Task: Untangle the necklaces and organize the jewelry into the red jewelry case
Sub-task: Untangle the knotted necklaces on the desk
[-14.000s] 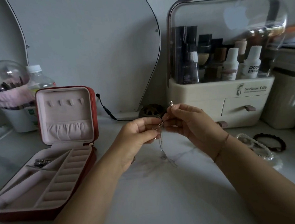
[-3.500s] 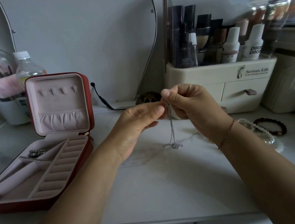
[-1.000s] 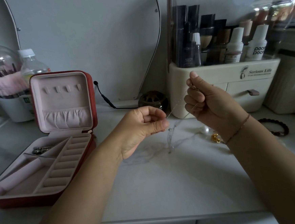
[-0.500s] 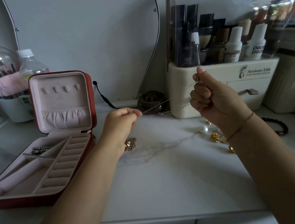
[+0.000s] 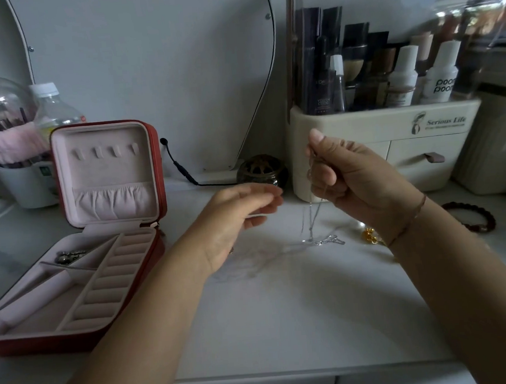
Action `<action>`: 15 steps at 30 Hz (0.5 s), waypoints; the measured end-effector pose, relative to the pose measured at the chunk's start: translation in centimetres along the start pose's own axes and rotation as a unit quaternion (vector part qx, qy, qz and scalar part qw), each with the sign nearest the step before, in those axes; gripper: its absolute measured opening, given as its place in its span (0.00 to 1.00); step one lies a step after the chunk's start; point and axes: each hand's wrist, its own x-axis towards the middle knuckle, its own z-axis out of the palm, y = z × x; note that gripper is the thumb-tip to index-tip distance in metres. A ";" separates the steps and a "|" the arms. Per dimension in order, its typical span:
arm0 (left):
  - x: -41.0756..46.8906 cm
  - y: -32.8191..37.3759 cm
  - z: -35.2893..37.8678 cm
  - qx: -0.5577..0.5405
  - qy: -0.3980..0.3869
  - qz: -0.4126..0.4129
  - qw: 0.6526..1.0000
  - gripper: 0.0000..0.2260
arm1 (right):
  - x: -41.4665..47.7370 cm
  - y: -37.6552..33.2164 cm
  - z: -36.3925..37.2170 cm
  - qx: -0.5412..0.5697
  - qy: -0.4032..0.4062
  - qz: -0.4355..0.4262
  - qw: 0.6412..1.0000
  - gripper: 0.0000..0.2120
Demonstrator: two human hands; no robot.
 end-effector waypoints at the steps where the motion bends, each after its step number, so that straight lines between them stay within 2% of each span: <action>1: -0.1 -0.1 0.2 0.004 -0.039 -0.001 0.999 0.07 | 0.0 0.1 0.1 -0.012 -0.006 -0.002 1.000 0.12; 4: -0.3 -0.4 0.7 0.014 -0.110 -0.001 0.994 0.18 | -0.1 0.2 0.5 -0.038 -0.020 -0.006 0.999 0.12; 9: -0.4 -0.4 1.3 0.037 -0.129 0.020 0.991 0.09 | -0.3 0.2 0.9 -0.058 -0.025 -0.016 0.998 0.11; 12: -0.3 -0.3 1.2 0.012 -0.128 0.036 0.991 0.10 | -0.2 0.1 0.8 -0.055 -0.011 -0.020 0.998 0.11; 15: -0.7 -0.1 1.4 0.002 -0.163 0.039 0.986 0.10 | -0.2 0.1 0.8 -0.061 -0.012 -0.021 0.998 0.12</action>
